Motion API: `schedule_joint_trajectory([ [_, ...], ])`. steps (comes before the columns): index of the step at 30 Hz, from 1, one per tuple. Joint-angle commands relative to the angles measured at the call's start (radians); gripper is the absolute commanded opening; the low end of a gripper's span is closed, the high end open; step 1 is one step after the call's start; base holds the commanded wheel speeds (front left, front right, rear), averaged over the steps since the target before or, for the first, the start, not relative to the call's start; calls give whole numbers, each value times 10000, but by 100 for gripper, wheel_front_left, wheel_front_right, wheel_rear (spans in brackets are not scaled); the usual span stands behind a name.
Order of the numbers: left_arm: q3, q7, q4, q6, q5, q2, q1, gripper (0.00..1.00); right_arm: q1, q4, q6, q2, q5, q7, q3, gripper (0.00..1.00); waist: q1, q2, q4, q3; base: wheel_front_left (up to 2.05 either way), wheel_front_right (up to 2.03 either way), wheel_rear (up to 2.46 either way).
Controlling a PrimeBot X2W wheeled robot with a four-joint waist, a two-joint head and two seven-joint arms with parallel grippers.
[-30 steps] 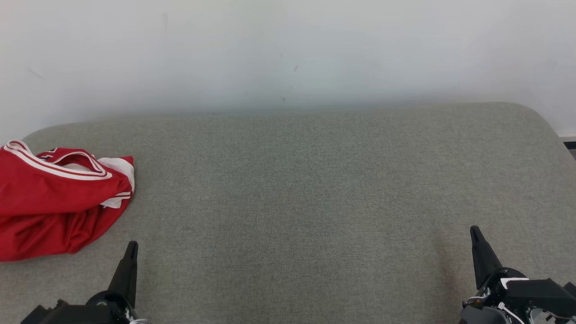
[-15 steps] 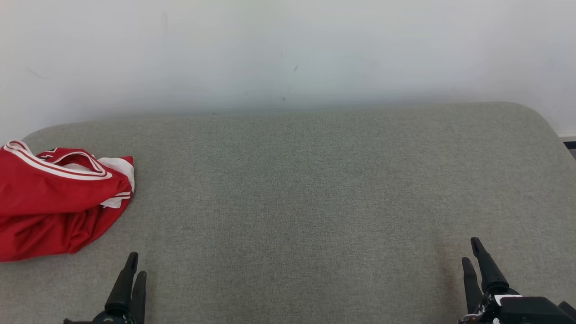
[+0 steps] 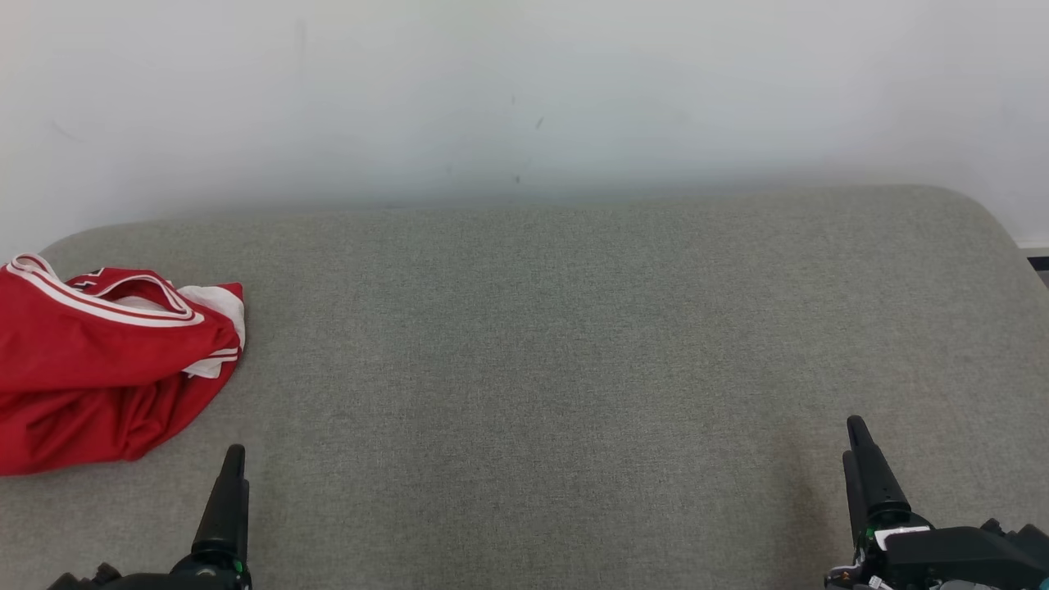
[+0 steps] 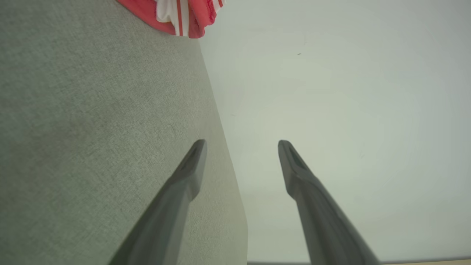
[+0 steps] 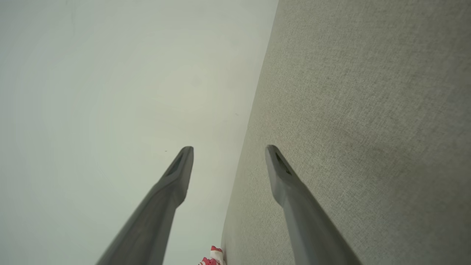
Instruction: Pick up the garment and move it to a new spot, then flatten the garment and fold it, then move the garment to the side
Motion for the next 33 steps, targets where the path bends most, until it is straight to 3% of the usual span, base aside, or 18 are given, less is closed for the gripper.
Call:
schedule_joint_trajectory([
  [1, 36, -131, -273, 2, 458, 45, -197, 100, -100, -262, -3, -31, -442, -132, 63, 100, 0, 0, 0, 2, 0, 0, 0],
  [21, -108, -912, -1097, 347, 5121, 74, -43, 100, 36, -891, -6, -59, -4525, -914, 599, 100, 0, 0, 30, -11, 0, 0, 0],
  [33, -244, -1281, -1327, 583, 7175, 213, 82, 100, 177, -870, -9, -107, -6434, -1279, 909, 100, 0, 0, 57, 0, 0, 0, 0],
])
